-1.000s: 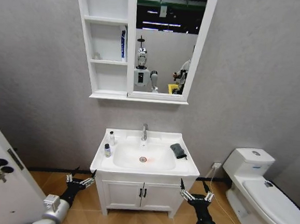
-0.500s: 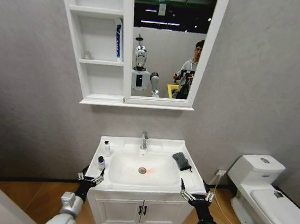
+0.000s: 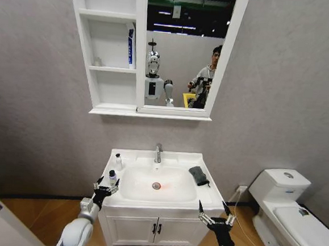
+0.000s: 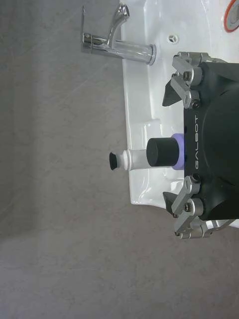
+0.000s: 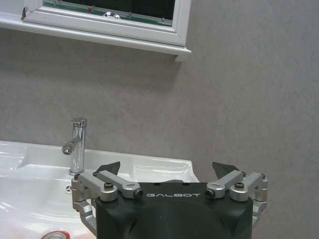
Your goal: Move facial cleanser and shampoo from washbasin to cabinet, then wipe washbasin with towel.
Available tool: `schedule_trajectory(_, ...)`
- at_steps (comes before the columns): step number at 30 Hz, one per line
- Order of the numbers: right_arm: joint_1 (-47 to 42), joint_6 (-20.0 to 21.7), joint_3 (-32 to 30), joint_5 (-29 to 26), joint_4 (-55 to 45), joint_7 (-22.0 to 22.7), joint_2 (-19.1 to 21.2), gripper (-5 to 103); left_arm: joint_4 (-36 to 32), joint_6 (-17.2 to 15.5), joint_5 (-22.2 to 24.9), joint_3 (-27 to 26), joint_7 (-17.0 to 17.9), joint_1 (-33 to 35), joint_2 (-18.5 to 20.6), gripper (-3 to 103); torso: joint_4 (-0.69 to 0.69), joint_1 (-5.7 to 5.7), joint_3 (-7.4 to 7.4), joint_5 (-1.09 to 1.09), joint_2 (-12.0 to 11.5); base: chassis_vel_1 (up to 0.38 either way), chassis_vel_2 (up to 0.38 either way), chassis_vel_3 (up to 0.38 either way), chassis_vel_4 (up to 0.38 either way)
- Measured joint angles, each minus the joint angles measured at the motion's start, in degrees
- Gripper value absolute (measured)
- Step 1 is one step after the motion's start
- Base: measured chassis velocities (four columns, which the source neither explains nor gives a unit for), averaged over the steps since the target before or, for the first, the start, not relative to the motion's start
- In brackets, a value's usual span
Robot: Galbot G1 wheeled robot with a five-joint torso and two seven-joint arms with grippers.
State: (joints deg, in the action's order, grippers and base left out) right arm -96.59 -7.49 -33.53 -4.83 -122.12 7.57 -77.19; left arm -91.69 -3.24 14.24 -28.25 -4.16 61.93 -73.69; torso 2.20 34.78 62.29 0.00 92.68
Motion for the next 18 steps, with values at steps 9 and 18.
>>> schedule_trajectory(9, -0.38, -0.34, -1.03, -0.18, 0.35, 0.02, 0.56, 100, 6.85, 0.55, -0.36, 0.53, 0.16, -4.72, -0.77, 97, 0.00, -0.01, 0.00, 0.00, 0.00, 0.000, 0.000, 0.000, 0.000)
schedule_trajectory(18, 0.43, -0.43, -0.81, -0.76, 1.55, 0.00, 0.56, 100, 8.09, 1.70, -1.72, 0.07, -0.98, -4.59, -1.46, 80, 0.00, -0.01, 0.00, 0.00, 0.00, 0.000, 0.000, 0.000, 0.000)
